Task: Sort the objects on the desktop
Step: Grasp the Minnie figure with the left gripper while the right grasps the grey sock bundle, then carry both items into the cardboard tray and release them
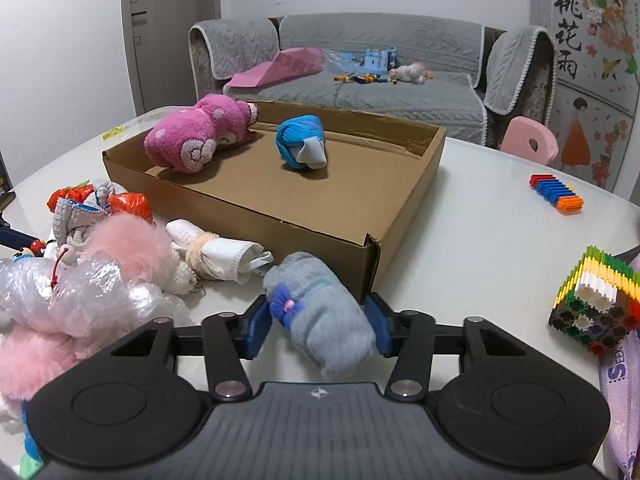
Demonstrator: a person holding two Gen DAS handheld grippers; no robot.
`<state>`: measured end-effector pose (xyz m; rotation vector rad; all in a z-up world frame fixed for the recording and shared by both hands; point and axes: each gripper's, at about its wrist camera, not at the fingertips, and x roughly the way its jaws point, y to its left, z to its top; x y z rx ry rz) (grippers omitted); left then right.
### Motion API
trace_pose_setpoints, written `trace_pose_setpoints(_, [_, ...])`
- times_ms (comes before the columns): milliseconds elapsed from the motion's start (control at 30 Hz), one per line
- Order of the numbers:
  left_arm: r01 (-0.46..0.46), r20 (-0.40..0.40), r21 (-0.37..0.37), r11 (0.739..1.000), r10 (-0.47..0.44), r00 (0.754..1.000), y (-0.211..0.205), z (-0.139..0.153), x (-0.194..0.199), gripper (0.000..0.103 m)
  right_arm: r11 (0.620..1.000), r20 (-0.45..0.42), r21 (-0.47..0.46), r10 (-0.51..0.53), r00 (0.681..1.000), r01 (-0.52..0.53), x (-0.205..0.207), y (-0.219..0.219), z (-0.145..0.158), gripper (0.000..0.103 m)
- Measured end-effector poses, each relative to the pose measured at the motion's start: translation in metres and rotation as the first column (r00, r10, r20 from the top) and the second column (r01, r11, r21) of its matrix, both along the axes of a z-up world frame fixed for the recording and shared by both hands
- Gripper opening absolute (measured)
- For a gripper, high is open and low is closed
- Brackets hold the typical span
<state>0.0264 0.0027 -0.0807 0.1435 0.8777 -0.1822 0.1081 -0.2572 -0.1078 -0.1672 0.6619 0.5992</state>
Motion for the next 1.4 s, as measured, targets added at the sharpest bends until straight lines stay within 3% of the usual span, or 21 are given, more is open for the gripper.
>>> trace_pose_setpoints(300, [-0.033,0.019,0.02,0.999,0.033,0.999,0.008,0.011,-0.012,0.068,1.0,-0.014,0.027,0.005,1.0,-0.005,-0.006,-0.005,0.006,0.041])
trace_pose_setpoints(700, [-0.045,0.13,0.061,0.997,0.037,0.991,0.017,0.068,-0.026,0.068,0.99,0.043,0.144,-0.002,0.999,-0.004,-0.016,-0.018,0.04,0.041])
trace_pose_setpoints(1000, [-0.03,0.186,0.05,0.998,0.02,0.982,-0.005,0.098,0.01,0.068,0.976,0.086,0.218,-0.05,0.995,0.031,-0.002,-0.021,0.071,0.041])
trace_pose_setpoints(1400, [0.015,0.217,-0.007,1.0,-0.013,0.976,-0.054,0.118,0.091,0.068,0.982,0.132,0.187,-0.053,0.99,0.028,0.051,0.001,0.1,0.041])
